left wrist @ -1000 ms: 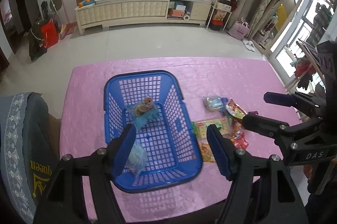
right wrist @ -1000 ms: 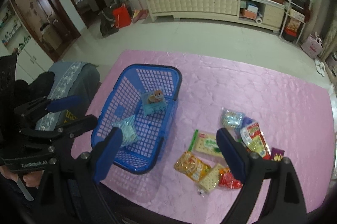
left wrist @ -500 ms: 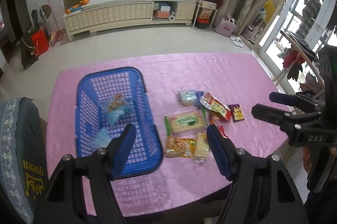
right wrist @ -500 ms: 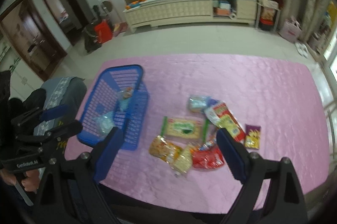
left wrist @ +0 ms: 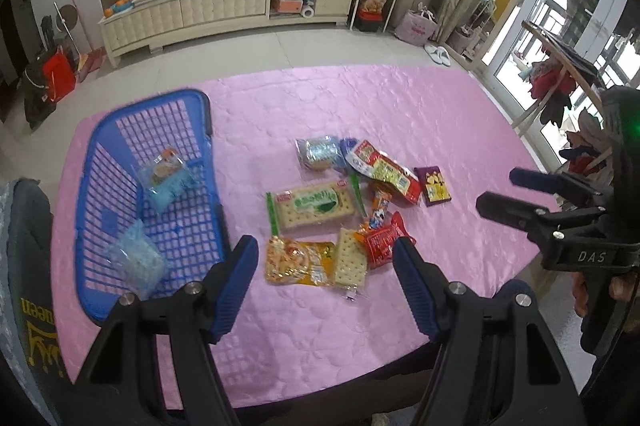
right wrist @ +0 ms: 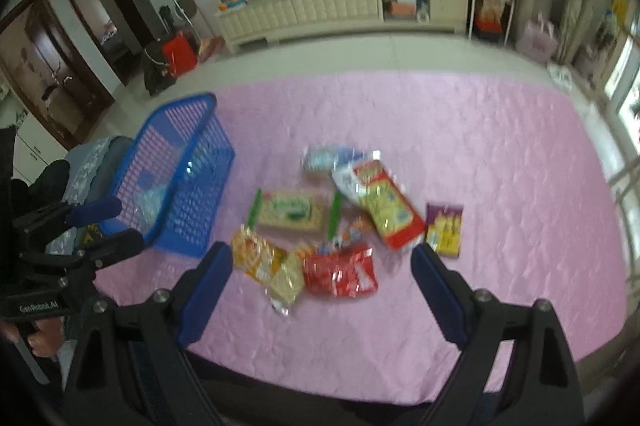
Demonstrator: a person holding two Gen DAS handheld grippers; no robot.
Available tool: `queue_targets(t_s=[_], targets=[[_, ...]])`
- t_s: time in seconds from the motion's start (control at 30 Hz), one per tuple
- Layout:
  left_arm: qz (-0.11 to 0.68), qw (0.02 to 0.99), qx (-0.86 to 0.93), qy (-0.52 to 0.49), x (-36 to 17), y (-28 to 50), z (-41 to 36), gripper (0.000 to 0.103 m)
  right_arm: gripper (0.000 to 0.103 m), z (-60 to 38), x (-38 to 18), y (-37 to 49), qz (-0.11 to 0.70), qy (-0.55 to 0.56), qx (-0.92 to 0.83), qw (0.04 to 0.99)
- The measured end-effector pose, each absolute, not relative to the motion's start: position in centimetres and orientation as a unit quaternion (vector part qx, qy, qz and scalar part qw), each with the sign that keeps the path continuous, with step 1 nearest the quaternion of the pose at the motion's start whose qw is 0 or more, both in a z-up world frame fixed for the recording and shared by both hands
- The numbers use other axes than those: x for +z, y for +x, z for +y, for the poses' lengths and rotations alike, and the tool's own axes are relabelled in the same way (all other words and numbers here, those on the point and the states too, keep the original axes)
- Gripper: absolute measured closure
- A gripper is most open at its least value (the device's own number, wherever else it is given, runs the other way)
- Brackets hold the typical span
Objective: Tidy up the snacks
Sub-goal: 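Withdraw both tools from the basket back over the snack pile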
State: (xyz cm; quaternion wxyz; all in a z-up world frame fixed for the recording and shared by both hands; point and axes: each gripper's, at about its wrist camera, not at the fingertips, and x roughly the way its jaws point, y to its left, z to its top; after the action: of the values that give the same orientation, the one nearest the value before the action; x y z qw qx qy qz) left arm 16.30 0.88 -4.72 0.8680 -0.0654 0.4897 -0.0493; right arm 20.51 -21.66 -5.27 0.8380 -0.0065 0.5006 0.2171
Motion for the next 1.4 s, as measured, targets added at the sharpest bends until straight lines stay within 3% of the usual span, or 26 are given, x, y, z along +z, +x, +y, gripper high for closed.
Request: queue_targets(t_s=[0.73,1.33,1.4], targets=[[0.54,0.837,-0.042,-0.081,-18.0,15.5,-2.4,0.035,0.01,-20.9,-18.9,21.3,0.546,-0.086,0.24,0.798],[0.558,0.82,-0.052,-0.117,-20.1,15.8,0.0,0.035,0.01,-18.8,-22.6,24.4,0.571,-0.098,0.261,0.772],[0.559,0.82,-0.052,-0.115,-20.1,15.4,0.0,0.035,0.014,-18.2,-22.6,24.6,0.569,-0.107,0.27,0.769]])
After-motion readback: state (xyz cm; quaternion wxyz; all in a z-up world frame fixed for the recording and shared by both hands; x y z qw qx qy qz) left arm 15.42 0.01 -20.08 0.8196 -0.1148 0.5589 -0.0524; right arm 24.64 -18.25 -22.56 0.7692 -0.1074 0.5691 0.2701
